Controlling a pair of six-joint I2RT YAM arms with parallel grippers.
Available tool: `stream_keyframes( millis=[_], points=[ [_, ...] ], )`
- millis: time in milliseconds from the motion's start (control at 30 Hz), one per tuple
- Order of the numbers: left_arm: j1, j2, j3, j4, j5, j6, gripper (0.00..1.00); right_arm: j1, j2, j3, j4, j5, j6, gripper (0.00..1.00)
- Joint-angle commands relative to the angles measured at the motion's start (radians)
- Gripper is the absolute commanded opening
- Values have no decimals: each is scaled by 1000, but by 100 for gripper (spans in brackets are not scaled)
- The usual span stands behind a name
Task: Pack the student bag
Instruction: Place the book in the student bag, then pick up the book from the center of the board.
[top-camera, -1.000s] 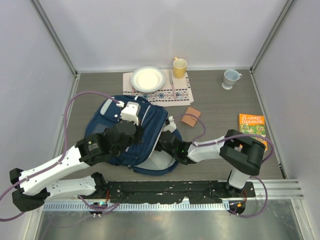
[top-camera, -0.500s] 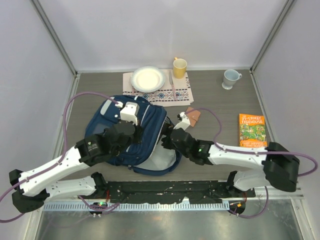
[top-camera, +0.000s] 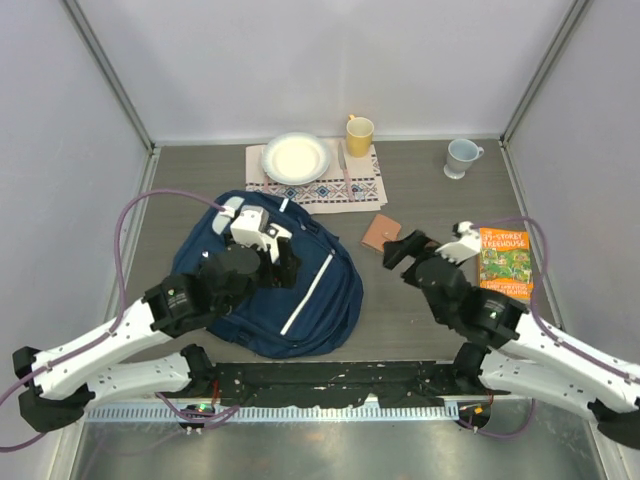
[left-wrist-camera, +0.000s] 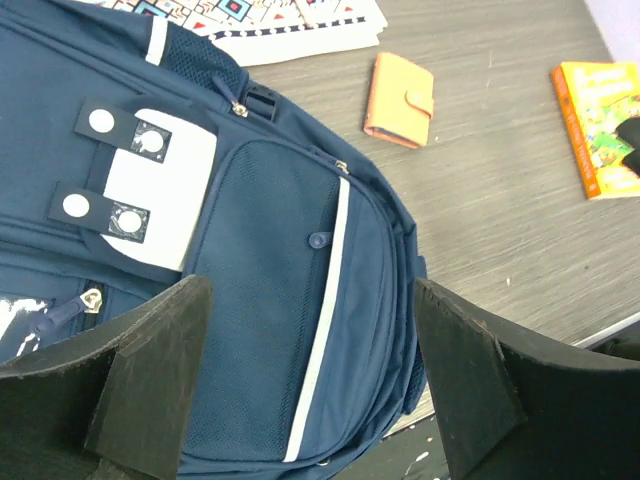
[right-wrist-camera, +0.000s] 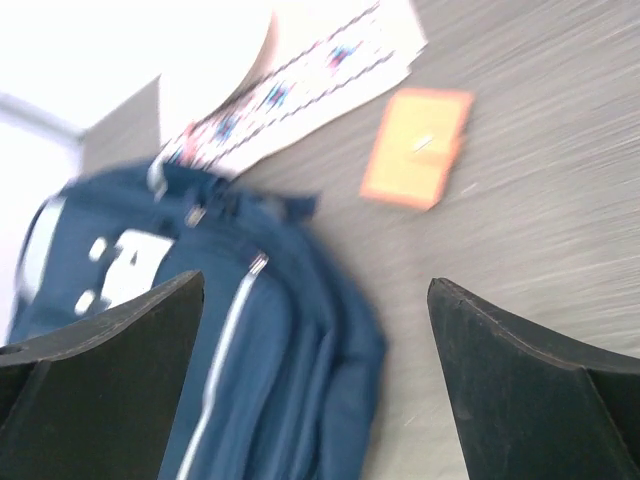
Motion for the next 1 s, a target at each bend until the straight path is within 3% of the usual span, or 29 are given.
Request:
stream_keyframes(
  millis=[0, 33, 133, 167, 367, 467, 667, 967],
  points=[
    [5, -24, 2, 71, -27, -8, 87, -225, -27, 93, -172, 112, -157, 100],
    [5, -19, 2, 72, -23, -7, 89, -374, -16, 101, -177, 84, -230, 100],
    [5, -7, 6, 84, -4, -8, 97, -597, 14, 132, -177, -37, -321, 100],
    [5, 1, 5, 89, 2, -8, 99, -727, 51, 138, -165, -66, -371, 100],
    [5, 47, 19, 127, 57, -3, 100, -1162, 331, 135, -55, -261, -410, 100],
    [5, 61, 23, 132, 77, 1, 100, -1280, 428, 187, -58, -258, -416, 100],
    [5, 68, 5, 149, 89, -2, 100, -1340, 415, 97, 146, -263, -556, 100],
    [5, 140, 23, 173, 138, -13, 100, -1503, 565, 66, 304, -459, -593, 100]
  ],
)
